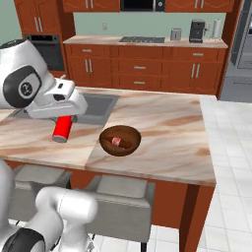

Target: Open the fridge, grab two sodas, and place both sodas inside the bowl with ice on the dining counter.

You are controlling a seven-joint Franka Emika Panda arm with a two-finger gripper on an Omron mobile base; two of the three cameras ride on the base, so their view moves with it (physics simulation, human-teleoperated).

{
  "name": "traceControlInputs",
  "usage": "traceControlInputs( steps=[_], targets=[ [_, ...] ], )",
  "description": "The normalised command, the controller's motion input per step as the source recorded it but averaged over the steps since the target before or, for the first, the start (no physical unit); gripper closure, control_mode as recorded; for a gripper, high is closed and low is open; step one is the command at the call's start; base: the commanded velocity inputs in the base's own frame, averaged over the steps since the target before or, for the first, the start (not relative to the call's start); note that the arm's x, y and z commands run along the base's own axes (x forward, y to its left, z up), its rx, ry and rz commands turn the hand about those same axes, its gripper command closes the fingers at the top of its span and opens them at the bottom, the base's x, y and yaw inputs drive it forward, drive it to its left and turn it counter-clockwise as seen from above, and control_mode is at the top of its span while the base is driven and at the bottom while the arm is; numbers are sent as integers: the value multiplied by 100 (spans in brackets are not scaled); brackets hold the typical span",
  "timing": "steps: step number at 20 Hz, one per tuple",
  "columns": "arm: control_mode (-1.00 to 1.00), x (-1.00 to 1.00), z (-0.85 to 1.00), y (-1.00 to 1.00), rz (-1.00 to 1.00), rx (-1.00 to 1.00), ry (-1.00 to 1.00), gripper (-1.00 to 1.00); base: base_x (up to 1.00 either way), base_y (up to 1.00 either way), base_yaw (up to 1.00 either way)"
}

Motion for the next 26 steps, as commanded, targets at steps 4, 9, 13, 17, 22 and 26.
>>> traceControlInputs(
  steps=[4, 9, 13, 17, 22, 26],
  targets=[
    [-100, 77, -61, -2, 24, -4, 23, 100, 0, 0, 0],
    [-100, 73, -46, -5, 31, 0, 15, 100, 0, 0, 0],
    [-100, 55, -17, -18, 34, 0, 8, 100, 0, 0, 0],
    [-100, 24, -26, -18, 30, 0, 10, 100, 0, 0, 0],
    [-100, 11, -33, -23, 27, 2, 11, 100, 0, 0, 0],
    [-100, 34, -11, -12, 23, 5, 15, 100, 0, 0, 0]
  ],
)
